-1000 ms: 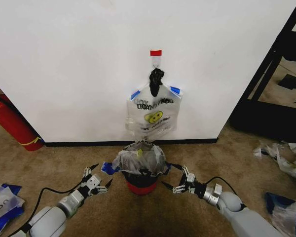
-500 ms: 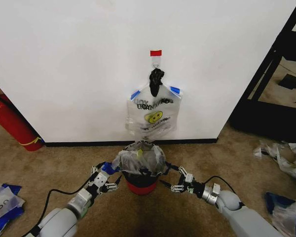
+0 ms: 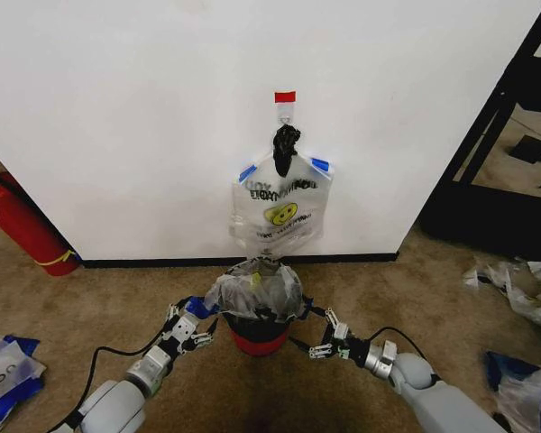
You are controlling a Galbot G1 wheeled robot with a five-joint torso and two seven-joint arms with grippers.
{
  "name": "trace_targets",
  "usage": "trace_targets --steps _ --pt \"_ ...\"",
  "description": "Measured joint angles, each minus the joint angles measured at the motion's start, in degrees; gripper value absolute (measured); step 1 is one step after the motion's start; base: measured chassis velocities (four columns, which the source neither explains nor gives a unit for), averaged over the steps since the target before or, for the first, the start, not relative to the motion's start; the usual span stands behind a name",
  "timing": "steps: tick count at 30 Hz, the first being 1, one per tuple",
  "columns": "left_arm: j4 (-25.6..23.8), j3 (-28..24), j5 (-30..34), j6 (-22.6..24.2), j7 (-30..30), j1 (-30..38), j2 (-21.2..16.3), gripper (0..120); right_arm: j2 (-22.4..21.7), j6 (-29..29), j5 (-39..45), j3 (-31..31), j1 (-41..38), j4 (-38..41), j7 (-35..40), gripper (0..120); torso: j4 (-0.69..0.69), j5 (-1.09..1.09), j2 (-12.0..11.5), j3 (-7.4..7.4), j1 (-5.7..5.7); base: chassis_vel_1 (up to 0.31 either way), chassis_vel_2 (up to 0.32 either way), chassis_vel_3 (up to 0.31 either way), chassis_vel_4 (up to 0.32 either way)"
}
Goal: Pick up the garbage bag from the wall and place it over the trash bin.
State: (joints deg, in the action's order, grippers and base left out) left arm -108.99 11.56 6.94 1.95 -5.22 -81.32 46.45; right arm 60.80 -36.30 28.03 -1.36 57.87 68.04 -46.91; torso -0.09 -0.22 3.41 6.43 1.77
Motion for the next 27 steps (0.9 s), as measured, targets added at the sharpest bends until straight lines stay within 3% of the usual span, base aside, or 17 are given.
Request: trace_targets --steps 5,9,17,27 --pt "-0.72 -0.08 -0.68 -0.16 0.17 -0.5 0.31 61 -0.6 0.0 0.03 -0.01 0.01 1.32 0.44 91 0.0 0.0 0.0 0.0 0.0 0.0 0.0 0.0 0.0" --pt "-0.5 -0.06 -1.34 -0.45 0.21 -0.26 1.01 46 -0.34 -0.07 0.07 -0.03 -0.02 1.55 1.37 75 0.0 0.01 0.0 0.0 0.0 0.0 0.0 0.0 0.0" --pt "-0.25 0.12 -1.73 -0.52 0.17 -0.31 1.28 40 0.34 -0.27 -2.23 0.57 0.14 1.54 5.28 46 0.0 0.0 0.0 0.0 0.0 0.0 0.0 0.0 0.0" --pt "-0.59 0.23 -2.29 -2.04 0.53 -0.89 1.08 4 -0.6 -0.32 -1.99 0.17 0.36 2.8 5.87 7 0.0 0.01 0.0 0.0 0.0 0.0 0.0 0.0 0.0"
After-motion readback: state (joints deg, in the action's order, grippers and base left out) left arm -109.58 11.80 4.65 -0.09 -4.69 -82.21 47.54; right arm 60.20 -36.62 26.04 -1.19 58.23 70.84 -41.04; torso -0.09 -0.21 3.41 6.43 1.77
